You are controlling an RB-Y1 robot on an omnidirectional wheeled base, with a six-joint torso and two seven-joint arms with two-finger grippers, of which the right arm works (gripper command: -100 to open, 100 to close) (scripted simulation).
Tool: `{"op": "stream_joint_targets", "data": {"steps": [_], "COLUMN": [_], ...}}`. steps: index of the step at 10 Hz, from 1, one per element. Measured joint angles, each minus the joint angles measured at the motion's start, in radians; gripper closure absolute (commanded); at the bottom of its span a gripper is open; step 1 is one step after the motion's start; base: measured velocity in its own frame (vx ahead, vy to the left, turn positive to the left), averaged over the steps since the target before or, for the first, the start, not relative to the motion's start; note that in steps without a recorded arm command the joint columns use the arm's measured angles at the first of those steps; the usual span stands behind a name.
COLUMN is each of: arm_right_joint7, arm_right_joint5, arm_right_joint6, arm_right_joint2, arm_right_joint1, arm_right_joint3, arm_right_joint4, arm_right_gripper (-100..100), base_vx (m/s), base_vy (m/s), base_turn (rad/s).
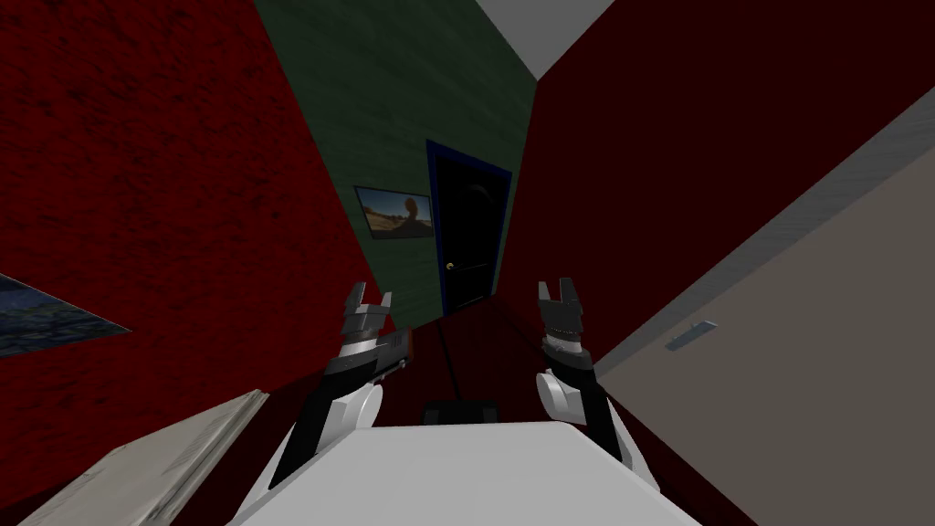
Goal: Pull the door open
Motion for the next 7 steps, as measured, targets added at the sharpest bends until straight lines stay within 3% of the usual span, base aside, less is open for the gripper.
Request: {"op": "stream_joint_targets", "data": {"steps": [7], "arm_right_joint7": [-0.021], "arm_right_joint5": [0.031], "arm_right_joint6": [-0.004], "arm_right_joint2": [-0.016], "arm_right_joint1": [-0.068], "arm_right_joint3": [-0.01], "arm_right_joint4": [0.147], "arm_right_gripper": [-100], "base_vx": [0.093], "base_vy": [-0.005], "base_turn": [0.042]}}
